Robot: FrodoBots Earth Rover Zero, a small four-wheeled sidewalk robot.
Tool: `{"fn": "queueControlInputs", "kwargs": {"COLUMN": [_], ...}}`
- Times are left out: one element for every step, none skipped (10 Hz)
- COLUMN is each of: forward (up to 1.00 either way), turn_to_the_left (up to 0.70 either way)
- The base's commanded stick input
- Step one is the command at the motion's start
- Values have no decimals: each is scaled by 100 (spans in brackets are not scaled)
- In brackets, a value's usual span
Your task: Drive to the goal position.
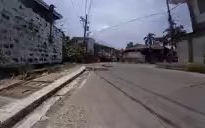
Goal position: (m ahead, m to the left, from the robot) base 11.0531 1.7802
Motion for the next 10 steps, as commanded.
{"fn": "queueControlInputs", "kwargs": {"forward": [100,100,100,100,100,100,100,100,100,100], "turn_to_the_left": [0,0,0,0,0,0,0,0,0,0]}}
